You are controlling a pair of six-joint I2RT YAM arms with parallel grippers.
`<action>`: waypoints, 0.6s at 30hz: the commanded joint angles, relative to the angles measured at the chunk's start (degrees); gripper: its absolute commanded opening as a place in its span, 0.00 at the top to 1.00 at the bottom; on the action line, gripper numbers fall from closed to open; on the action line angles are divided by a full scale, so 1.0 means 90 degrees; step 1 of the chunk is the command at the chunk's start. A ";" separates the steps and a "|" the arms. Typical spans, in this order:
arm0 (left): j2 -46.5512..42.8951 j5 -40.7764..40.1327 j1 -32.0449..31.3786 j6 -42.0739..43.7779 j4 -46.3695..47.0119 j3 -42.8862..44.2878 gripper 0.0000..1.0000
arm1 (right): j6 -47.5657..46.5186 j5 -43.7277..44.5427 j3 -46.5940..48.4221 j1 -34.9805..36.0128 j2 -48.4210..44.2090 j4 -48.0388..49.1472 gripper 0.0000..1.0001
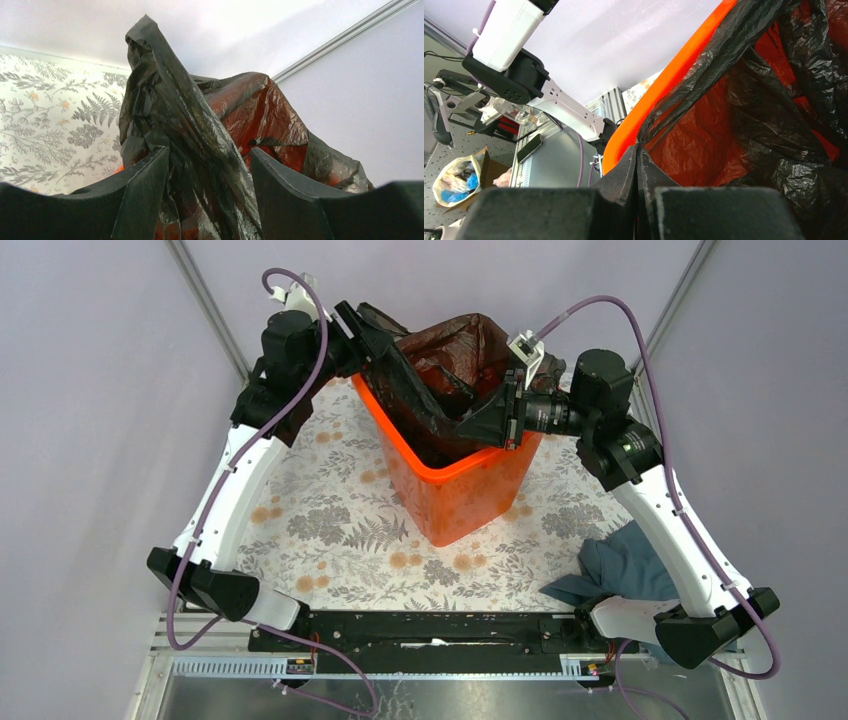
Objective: Put the trash bags into the trash bin
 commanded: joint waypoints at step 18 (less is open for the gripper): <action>0.0666 -0.0671 -0.0028 0.1111 0.0174 0.1498 0.68 | -0.0278 -0.0043 0.0005 0.0046 -0.0215 -0.0164 0.98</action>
